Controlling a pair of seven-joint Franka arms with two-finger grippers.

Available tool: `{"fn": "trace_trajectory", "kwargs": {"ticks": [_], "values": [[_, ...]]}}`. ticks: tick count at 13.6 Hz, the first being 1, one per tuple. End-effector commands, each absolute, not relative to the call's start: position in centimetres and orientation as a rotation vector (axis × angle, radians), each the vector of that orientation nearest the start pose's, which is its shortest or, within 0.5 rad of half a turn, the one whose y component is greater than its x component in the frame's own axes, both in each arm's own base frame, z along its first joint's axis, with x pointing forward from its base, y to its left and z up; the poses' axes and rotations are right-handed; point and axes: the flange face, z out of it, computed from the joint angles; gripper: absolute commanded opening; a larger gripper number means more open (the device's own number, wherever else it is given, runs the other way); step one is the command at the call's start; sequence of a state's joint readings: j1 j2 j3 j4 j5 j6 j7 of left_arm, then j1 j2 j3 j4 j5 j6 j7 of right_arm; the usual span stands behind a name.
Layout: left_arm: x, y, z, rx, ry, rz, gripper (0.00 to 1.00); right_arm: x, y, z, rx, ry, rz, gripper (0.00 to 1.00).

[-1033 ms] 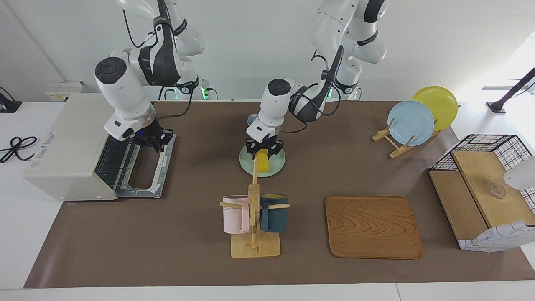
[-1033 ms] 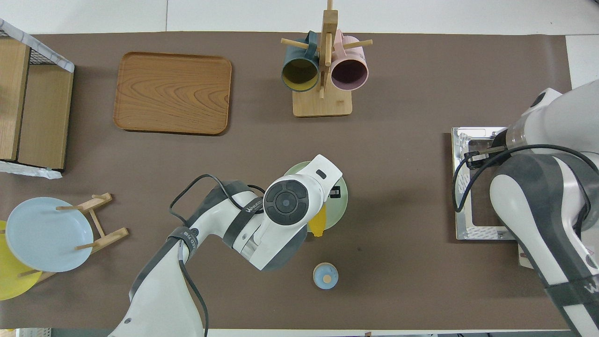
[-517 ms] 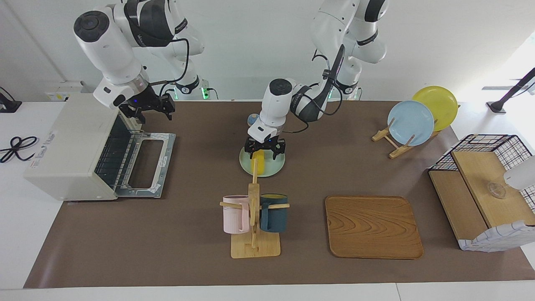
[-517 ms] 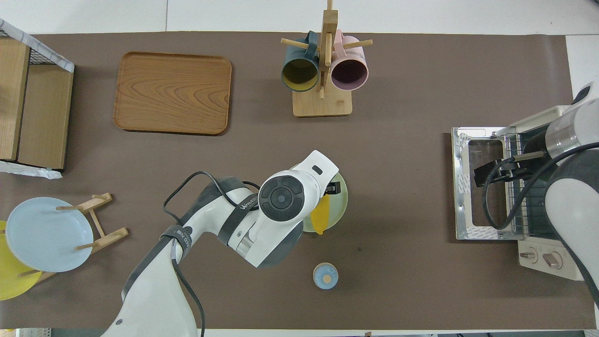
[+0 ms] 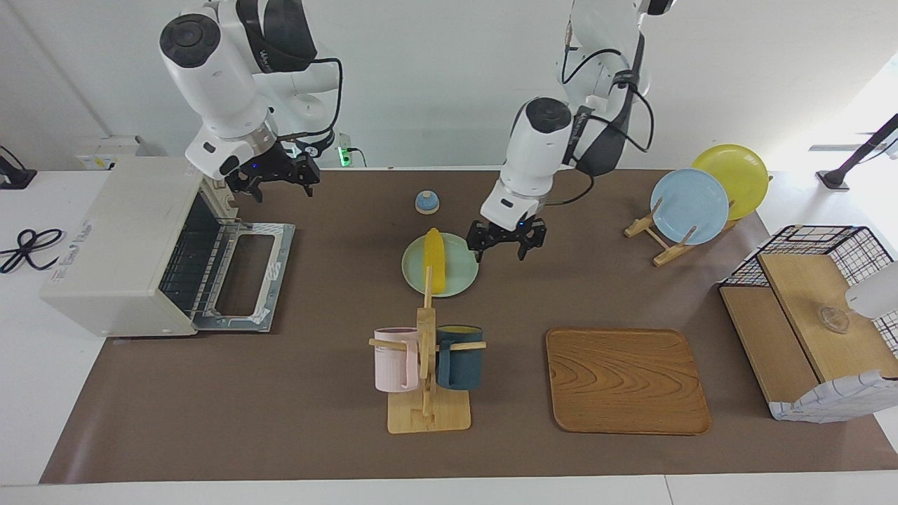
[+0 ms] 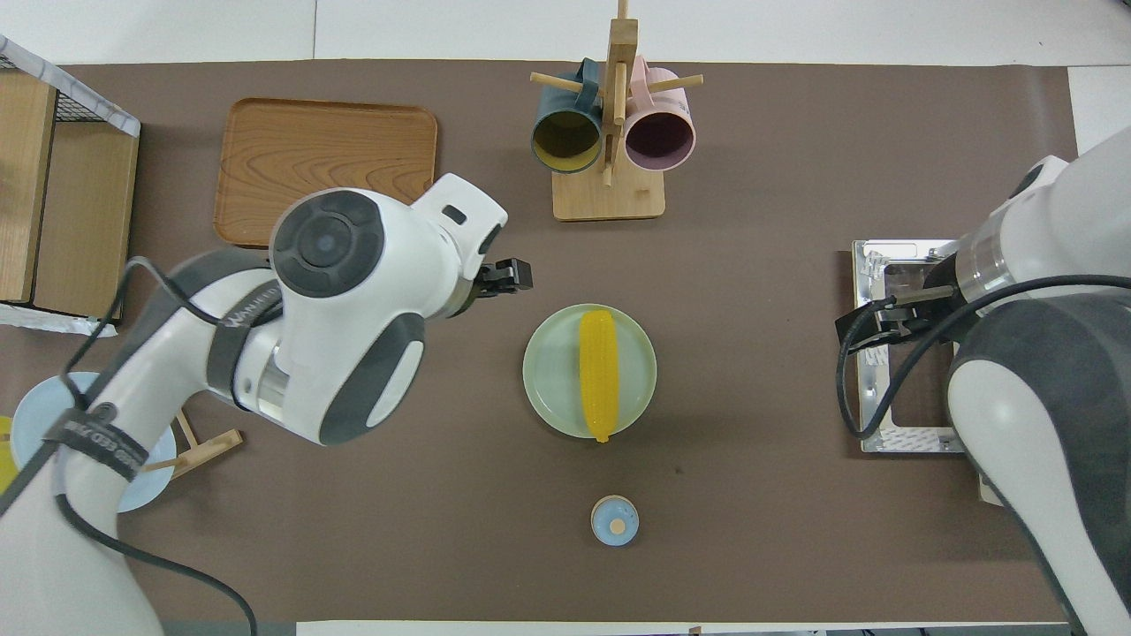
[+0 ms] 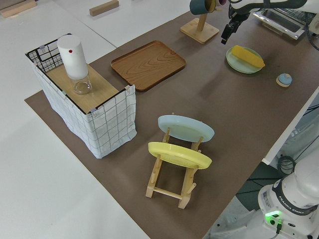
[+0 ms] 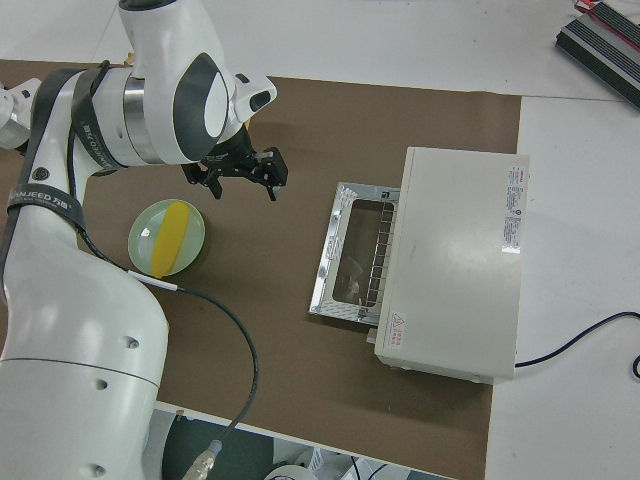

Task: Put corn in oven
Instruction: 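Withdraw the left gripper while the right gripper reaches the corn on the plate, then grasp the corn on the green plate with the right gripper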

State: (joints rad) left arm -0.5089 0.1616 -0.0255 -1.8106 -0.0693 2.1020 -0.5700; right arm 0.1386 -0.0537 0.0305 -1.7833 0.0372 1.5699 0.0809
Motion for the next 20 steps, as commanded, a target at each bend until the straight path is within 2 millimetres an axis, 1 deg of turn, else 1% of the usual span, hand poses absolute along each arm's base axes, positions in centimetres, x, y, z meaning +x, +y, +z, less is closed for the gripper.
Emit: {"fn": "trace_trajectory", "kwargs": {"ticks": [1, 2, 3, 4, 5, 6, 7, 8, 9, 10, 11, 12, 13, 14, 15, 16, 17, 18, 19, 20], "values": [[56.8, -25.9, 50.4, -3.24, -0.149, -0.125, 1.0, 51.8, 12.3, 55.8, -3.104, -0.066, 0.223, 1.0], [57.8, -24.0, 51.6, -3.237, -0.198, -0.14, 1.0, 51.8, 14.3, 55.7, -3.106, -0.069, 0.192, 1.0], [58.3, -22.1, 52.8, -3.236, -0.242, -0.159, 1.0, 51.6, 16.8, 55.2, -3.113, -0.059, 0.177, 1.0], [58.6, -20.2, 53.7, -3.235, -0.236, -0.174, 1.0, 51.5, 19.7, 54.1, -3.122, -0.041, 0.181, 1.0], [58.4, -17.1, 55.5, -3.228, -0.239, -0.179, 1.0, 51.1, 25.2, 52.2, -3.143, -0.028, 0.149, 1.0], [58.2, -15.1, 56.7, -3.223, -0.229, -0.173, 1.0, 50.5, 29.1, 51.2, -3.143, -0.043, 0.112, 1.0], [57.5, -14.5, 57.6, -3.222, -0.209, -0.16, 1.0, 50.2, 33.0, 50.1, -3.177, -0.072, 0.075, 1.0], [57.1, -13.5, 58.2, -3.216, -0.192, -0.142, 1.0, 50.0, 36.9, 48.6, -3.219, -0.055, 0.03, 1.0], [56.5, -12.6, 58.8, -3.211, -0.174, -0.113, 1.0, 49.9, 39.1, 47.7, -3.224, -0.021, -0.002, 1.0], [55.7, -12.1, 59.3, -3.204, -0.134, -0.068, 1.0, 49.8, 40.5, 45.7, -3.243, -0.034, 0.014, 1.0], [54.9, -11.6, 59.7, -3.197, -0.084, -0.028, 1.0, 48.6, 43.2, 43.2, -3.274, -0.104, 0.008, 1.0], [54.1, -11.2, 60.0, -3.18, -0.061, 0.028, 1.0, 47.9, 45.6, 41.0, -3.301, -0.136, -0.071, 1.0], [53.4, -10.9, 60.0, -3.158, -0.026, 0.084, 1.0, 48.1, 46.1, 39.5, -3.302, -0.127, -0.119, 1.0], [52.8, -10.3, 59.8, -3.143, -0.025, 0.151, 1.0, 48.2, 46.2, 38.4, -3.303, -0.129, -0.116, 1.0], [51.9, -10.2, 60.3, -3.131, -0.014, 0.194, 1.0, 47.7, 47.1, 37.3, -3.303, -0.163, -0.122, 1.0], [51.4, -9.3, 60.7, -3.114, 0.014, 0.201, 1.0, 47.1, 47.6, 35.9, -3.306, -0.192, -0.12, 1.0], [51.0, -8.5, 61.2, -3.116, 0.052, 0.202, 1.0, 46.7, 47.4, 34.5, -3.306, -0.205, -0.111, 0.96], [50.8, -8.0, 61.4, -3.115, 0.059, 0.211, 1.0, 46.3, 47.2, 33.7, -3.295, -0.217, -0.119, 0.85], [50.7, -7.7, 61.5, -3.117, 0.052, 0.204, 1.0, 46.0, 46.9, 33.1, -3.293, -0.224, -0.119, 0.71], [50.8, -7.5, 61.5, -3.12, 0.045, 0.186, 1.0, 45.9, 46.8, 32.8, -3.296, -0.237, -0.114, 0.6]]}}
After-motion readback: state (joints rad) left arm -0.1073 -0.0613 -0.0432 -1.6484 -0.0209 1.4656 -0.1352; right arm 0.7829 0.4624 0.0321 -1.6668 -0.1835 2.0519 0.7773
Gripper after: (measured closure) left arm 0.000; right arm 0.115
